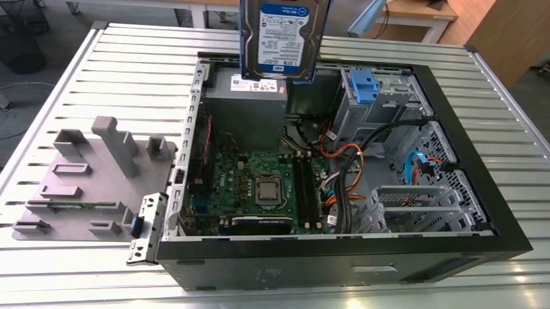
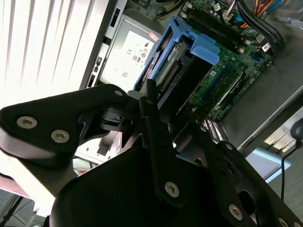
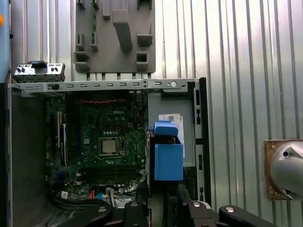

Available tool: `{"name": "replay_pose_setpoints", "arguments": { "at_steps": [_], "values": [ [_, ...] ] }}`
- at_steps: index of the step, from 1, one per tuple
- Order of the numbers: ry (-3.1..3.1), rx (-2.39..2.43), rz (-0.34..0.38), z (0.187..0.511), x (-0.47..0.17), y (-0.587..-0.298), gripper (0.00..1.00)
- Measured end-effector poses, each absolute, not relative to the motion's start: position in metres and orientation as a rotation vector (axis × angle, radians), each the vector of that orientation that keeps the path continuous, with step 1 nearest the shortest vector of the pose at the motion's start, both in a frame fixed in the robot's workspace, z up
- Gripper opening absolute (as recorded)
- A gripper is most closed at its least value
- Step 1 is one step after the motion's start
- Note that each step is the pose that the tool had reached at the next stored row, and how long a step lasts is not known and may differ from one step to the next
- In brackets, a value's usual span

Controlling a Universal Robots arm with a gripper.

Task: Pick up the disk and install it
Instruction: 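Pick up the disk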

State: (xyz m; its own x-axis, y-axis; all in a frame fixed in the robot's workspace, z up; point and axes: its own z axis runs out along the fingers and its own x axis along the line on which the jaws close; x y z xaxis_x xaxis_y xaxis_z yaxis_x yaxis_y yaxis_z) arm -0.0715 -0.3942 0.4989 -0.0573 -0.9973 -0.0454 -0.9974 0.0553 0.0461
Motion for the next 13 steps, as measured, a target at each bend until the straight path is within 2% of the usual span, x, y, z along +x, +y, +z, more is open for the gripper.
{"name": "replay_pose_setpoints", "arguments": {
  "at_steps": [13],
  "values": [
    [2.281,-2.156,0.102,0.499,-0.053,-0.394,0.35]
  ]
}}
